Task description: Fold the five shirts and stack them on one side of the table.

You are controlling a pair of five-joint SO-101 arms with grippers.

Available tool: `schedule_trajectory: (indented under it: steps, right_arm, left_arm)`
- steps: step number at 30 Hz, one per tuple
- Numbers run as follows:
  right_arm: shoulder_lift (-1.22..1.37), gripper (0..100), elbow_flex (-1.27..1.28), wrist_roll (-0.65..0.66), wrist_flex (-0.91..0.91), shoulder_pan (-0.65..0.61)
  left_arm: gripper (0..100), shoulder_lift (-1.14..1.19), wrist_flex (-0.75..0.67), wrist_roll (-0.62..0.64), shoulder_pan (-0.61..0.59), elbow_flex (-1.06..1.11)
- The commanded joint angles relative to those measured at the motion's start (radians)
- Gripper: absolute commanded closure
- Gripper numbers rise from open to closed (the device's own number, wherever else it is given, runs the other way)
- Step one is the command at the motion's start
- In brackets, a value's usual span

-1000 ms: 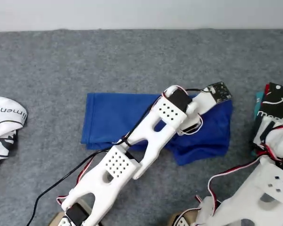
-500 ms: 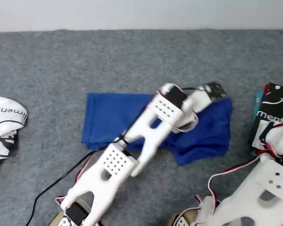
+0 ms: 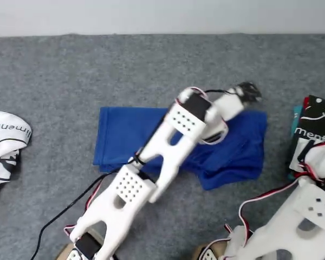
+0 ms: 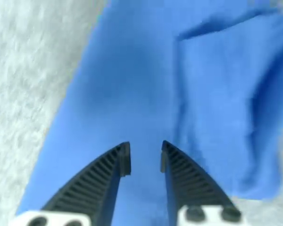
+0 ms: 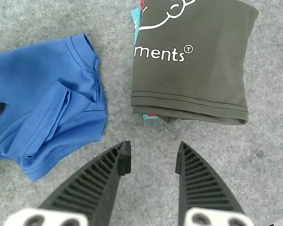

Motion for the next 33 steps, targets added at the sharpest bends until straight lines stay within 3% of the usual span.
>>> schedule_trajectory:
  steps: [1, 10, 17, 24, 33]
  right_arm:
    - [-0.053, 83.0, -0.006, 0.011, 0.036, 0.012]
    - [-0.076, 83.0, -0.005, 0.012, 0.036, 0.01]
    - [-0.076, 83.0, -0.005, 0.012, 0.036, 0.01]
    - [-0.079, 83.0, -0.005, 0.012, 0.036, 0.01]
    - [-0.085, 83.0, -0.005, 0.012, 0.036, 0.008]
  left_arm:
    - [88, -0.13, 0.028, 0.014, 0.087, 0.067]
    - [88, -0.147, -0.028, 0.072, 0.129, 0.278]
    - [88, -0.147, -0.118, 0.012, 0.005, 0.352]
    - [88, -0.152, -0.086, -0.021, -0.115, 0.216]
    - [88, -0.153, 0.003, -0.02, -0.127, 0.056]
